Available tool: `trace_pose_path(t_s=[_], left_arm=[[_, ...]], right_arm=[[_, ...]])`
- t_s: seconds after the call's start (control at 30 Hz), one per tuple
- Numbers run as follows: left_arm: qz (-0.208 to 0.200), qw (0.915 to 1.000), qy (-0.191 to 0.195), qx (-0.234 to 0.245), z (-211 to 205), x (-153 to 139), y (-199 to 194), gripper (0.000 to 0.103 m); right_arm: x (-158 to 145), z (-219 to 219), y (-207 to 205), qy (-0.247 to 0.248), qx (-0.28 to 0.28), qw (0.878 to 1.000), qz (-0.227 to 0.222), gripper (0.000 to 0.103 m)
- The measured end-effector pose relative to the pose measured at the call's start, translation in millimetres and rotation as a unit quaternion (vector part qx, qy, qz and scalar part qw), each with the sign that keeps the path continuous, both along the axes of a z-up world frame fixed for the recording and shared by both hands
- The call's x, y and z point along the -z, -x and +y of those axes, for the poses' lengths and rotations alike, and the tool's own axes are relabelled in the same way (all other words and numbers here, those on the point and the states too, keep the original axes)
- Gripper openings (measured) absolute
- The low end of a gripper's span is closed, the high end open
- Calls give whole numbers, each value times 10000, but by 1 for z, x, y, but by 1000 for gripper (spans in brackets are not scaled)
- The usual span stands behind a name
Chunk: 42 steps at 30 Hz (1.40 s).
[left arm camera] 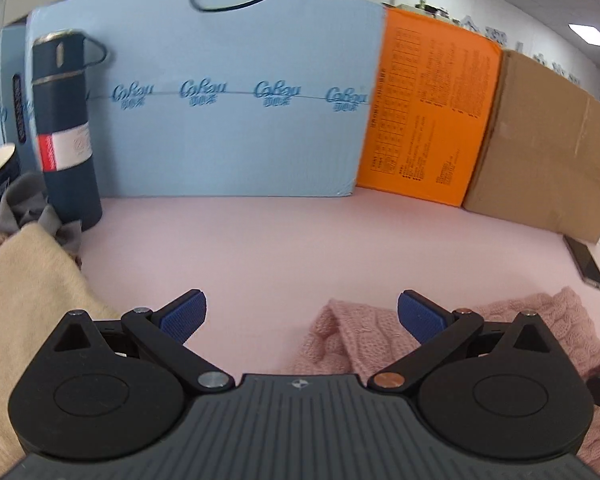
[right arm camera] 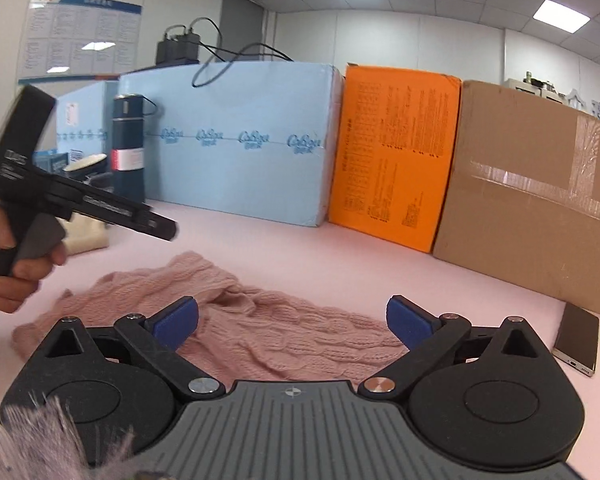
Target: Fold clothes
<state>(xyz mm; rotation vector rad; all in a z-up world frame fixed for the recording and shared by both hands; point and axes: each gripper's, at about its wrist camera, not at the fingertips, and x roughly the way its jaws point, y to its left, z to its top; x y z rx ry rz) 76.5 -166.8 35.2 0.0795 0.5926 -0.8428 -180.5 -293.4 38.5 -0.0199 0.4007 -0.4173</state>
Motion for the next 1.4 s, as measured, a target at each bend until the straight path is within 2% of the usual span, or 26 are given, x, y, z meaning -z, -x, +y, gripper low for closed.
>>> trace_pose_path(t_s=[0.23,0.3,0.5,0.63,0.73,0.8,0.93,1.0,1.1,1.13,1.23,1.4], left_arm=[[873,9950,283,-388,27,22,-35,103],[1121,9918,364,-498,34,28,-45,103],[251,9960,-95,-854,33,26,-36,103],[258,9963,-154,-810,33,29,-37,103],[286,9956,-190,-873,34,30,-40,103],[322,9949,-207,-935,35,31,-42,103],[404,9941,-237,-977,36,35,-44,103],[429,9940,-250,-971,36,36,-45,103],[440,9940,-250,-965,37,38,-44,103],[445,9940,-250,-963,37,38,-44,103],[448,9940,-250,-961,37,38,-44,103],[435,9942,-274,-950,36,38,-43,103]], right_arm=[[41,-25,-49,-112,152,9924,1217,102],[43,-21,-48,-52,170,9925,1209,103],[40,-1,-40,659,225,9921,1043,103],[23,23,-25,1288,201,9897,584,103],[10,49,-7,1448,-310,9889,108,103],[9,72,0,1563,-814,9843,64,103],[24,119,4,2113,-1503,9644,513,103],[36,141,-1,2513,-1556,9519,810,103],[53,158,-12,3005,-1555,9354,1022,103],[56,161,-16,3058,-1549,9335,1056,103],[53,159,-30,2943,-1407,9388,1106,103],[50,159,-57,2895,-1467,9371,1288,103]])
